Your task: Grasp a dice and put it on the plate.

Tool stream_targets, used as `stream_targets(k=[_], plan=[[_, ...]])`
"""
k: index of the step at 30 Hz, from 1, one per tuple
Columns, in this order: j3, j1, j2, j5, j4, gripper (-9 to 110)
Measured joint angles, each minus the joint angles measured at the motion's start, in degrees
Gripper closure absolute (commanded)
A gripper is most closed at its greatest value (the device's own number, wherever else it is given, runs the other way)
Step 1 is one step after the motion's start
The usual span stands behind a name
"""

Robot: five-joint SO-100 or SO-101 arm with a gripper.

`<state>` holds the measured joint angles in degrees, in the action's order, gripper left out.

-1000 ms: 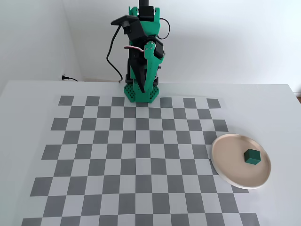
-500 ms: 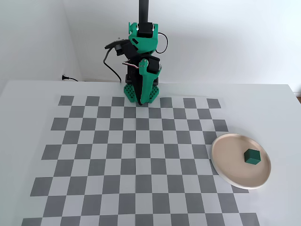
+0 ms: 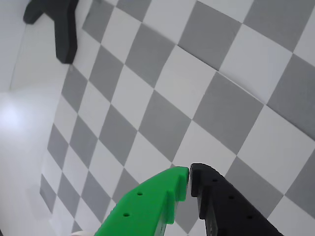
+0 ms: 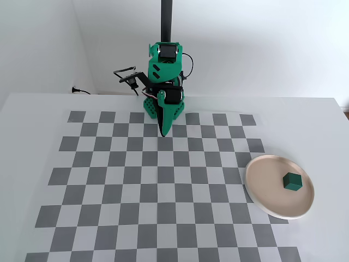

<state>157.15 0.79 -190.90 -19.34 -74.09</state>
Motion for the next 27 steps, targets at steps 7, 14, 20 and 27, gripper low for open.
stream_targets(k=[7,14,20,27], plan=[[5.8,-0.09,0.0,8.88,0.53,106],[14.59,-1.58,0.26,16.61,6.42,106],[17.75,-3.25,0.53,19.34,8.26,106],[17.75,-3.6,0.53,19.34,8.26,105]])
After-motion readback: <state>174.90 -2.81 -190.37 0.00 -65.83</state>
